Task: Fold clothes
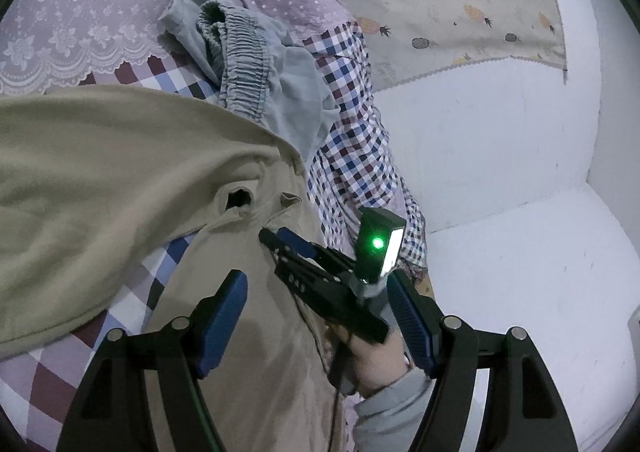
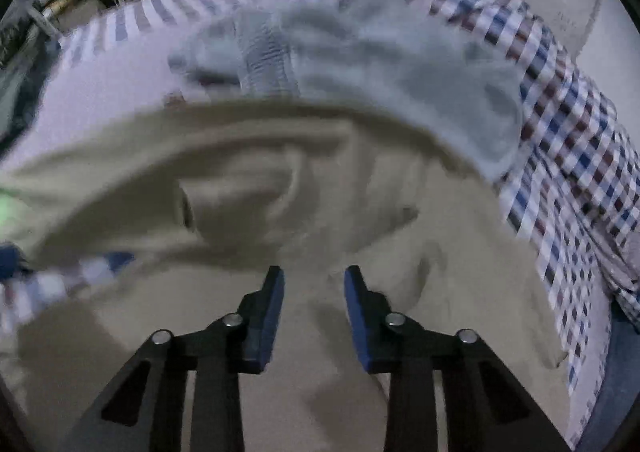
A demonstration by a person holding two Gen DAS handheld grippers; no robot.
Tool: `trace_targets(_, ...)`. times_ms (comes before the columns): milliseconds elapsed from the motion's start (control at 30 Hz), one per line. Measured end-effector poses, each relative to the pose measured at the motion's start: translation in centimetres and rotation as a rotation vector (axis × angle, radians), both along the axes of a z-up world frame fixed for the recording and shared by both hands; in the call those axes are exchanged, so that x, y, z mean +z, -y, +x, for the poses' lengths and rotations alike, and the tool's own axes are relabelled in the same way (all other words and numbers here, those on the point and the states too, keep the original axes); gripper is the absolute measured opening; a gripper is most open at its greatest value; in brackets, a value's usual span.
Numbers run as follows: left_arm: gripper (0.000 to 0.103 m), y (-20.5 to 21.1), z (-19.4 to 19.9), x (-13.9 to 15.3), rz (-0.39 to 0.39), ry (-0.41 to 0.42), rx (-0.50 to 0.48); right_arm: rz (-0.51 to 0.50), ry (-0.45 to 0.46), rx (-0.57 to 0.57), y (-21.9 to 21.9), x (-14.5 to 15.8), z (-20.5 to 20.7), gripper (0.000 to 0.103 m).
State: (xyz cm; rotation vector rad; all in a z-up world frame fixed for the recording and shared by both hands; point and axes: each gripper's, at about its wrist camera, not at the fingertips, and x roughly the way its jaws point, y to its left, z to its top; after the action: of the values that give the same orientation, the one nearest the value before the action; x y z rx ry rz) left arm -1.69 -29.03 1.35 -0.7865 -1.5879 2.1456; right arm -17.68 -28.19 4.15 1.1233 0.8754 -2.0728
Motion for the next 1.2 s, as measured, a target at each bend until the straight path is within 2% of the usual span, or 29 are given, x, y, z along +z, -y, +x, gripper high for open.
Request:
trace_targets(100, 0.076, 0.1, -0.1, -0.2, 0.002, 0.004, 0.004, -0.014, -0.025, -0.066, -1.0, -0.6, -1.0, 0.028)
trace_targets(200, 0.075, 0.2, -0.3, -0.3, 0.007, 0.008, 0.006, -0.006, -0.016, -0.082, -1.5, -1.3, -1.5, 0.024)
trace_targets(233, 0.076, 0.2, -0.3, -0.4, 0.010, 0.009, 0.007, 0.011, -0.009, -0.071, -1.5, -1.7, -1.4, 0.018)
trace_targets(267, 0.076, 0.2, -0.3, -0.4, 0.013, 0.011, 0.007, 0.018, -0.005, -0.060, -1.5, -1.6, -1.1, 0.009)
trace_targets(300, 0.076, 0.3, -0.3, -0.4, 0.015, 0.012, 0.008, 0.023, -0.002, -0.049, -1.5, -1.4, -0.9, 0.005)
trace_targets(567, 0.075, 0.6, -0.1, -0.3, 0.010, 0.009, 0.017, -0.119, 0.134, -0.015, -2.4, 1.7, 1.1, 0.004)
trace_targets(633, 0.075, 0.6, -0.2, -0.2, 0.006, 0.009, 0.016, -0.056, 0.181, 0.010, -2.0, 0.4, 1.3, 0.005)
trace_targets(667, 0.076, 0.6, -0.3, -0.2, 0.005, 0.008, 0.017, -0.017, 0.201, 0.021, -1.8, -0.4, 1.7, 0.007)
trace_targets(800, 0.076, 0.5, -0.5, -0.1, -0.006, 0.009, 0.014, -0.139, 0.150, -0.062, -6.6, 3.3, 2.9, 0.014)
trace_targets(900, 0.076, 0.3, -0.7, 0.0, -0.017, 0.009, 0.008, -0.236, 0.109, -0.128, -10.4, 6.3, 3.8, 0.034)
trace_targets(933, 0.075, 0.3, -0.7, 0.0, -0.021, 0.009, 0.005, -0.269, 0.095, -0.150, -11.6, 7.3, 4.1, 0.046)
trace_targets(1067, 0.076, 0.2, -0.6, 0.3, -0.048, 0.005, 0.004, -0.399, 0.039, -0.237, -16.6, 11.3, 5.2, 0.066)
trace_targets(1100, 0.076, 0.2, -0.5, 0.3, -0.058, 0.006, 0.006, -0.435, 0.007, -0.309, -21.1, 11.8, 6.0, 0.069)
trace_targets(1200, 0.076, 0.3, -0.4, 0.3, -0.089, 0.010, 0.012, -0.424, -0.056, -0.515, -30.0, 10.3, 6.3, 0.071)
